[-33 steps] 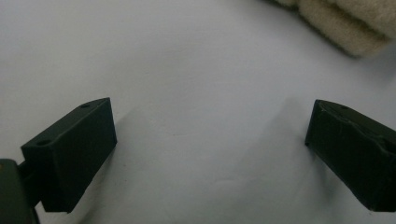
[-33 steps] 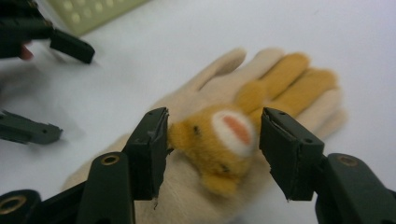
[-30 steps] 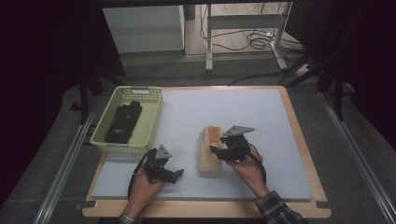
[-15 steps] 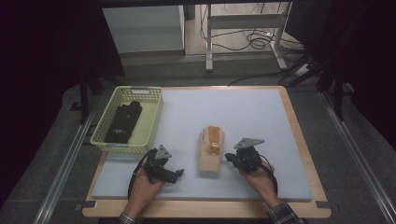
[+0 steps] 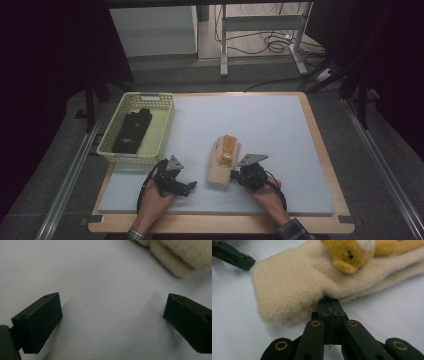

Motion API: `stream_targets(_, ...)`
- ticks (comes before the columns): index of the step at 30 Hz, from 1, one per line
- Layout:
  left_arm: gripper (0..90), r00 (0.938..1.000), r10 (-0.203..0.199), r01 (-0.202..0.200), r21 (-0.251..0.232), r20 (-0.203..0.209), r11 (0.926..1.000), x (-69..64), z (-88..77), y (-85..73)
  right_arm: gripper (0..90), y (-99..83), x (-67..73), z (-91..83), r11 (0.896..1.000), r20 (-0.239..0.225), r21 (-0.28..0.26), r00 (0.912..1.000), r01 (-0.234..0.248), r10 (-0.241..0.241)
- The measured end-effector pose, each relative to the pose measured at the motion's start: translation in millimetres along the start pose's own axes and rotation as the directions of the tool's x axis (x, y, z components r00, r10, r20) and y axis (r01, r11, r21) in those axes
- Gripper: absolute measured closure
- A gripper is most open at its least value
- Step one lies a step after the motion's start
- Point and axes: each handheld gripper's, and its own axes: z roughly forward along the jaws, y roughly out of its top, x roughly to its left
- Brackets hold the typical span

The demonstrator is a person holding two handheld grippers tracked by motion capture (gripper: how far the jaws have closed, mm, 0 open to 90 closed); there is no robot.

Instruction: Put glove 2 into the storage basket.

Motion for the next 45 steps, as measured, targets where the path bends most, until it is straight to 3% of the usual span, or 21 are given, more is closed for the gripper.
stream_targets(13, 1.8, 1.0000, 0.000, 0.000, 0.000, 0.000, 1.0000, 0.0, 0.0, 0.0, 88.5, 24.3, 17.8, 33.8, 0.999, 0.016, -0.027, 0.9997, 0.017, -0.016)
stream_targets(20, 1.8, 1.0000, 0.000, 0.000, 0.000, 0.000, 1.0000, 0.0, 0.0, 0.0, 87.9, 28.2, 19.4, 38.8, 0.999, 0.019, -0.031, 0.9996, 0.022, -0.021)
stream_targets(26, 1.8, 1.0000, -0.003, 0.003, -0.002, 0.000, 1.0000, -0.2, 0.1, 0.0, 83.3, 26.4, 15.3, 27.5, 0.999, 0.025, -0.038, 0.9995, 0.022, -0.021)
stream_targets(36, 1.8, 1.0000, 0.000, 0.000, 0.001, 0.000, 1.0000, 0.0, 0.0, 0.0, 66.2, 8.4, -17.8, -6.7, 0.997, 0.095, -0.064, 0.9941, -0.047, 0.052)
stream_targets(39, 1.8, 1.0000, 0.001, -0.001, 0.001, 0.000, 1.0000, 0.1, 0.0, 0.1, 55.3, -2.3, -31.7, -21.6, 0.994, 0.130, -0.076, 0.9876, -0.078, 0.088)
stream_targets(40, 1.8, 1.0000, 0.001, -0.001, 0.001, 0.000, 1.0000, 0.1, 0.0, 0.1, 55.3, -2.3, -31.7, -21.6, 0.994, 0.130, -0.076, 0.9876, -0.078, 0.088)
stream_targets(41, 1.8, 1.0000, 0.000, 0.000, 0.001, 0.000, 1.0000, 0.1, 0.0, 0.1, 48.8, -8.5, -39.5, -29.4, 0.992, 0.155, -0.088, 0.9822, -0.093, 0.106)
stream_targets(45, 1.8, 1.0000, 0.000, 0.000, 0.002, 0.000, 1.0000, 0.1, 0.0, 0.1, 41.8, -16.5, -49.7, -37.9, 0.990, 0.187, -0.087, 0.9745, -0.109, 0.124)
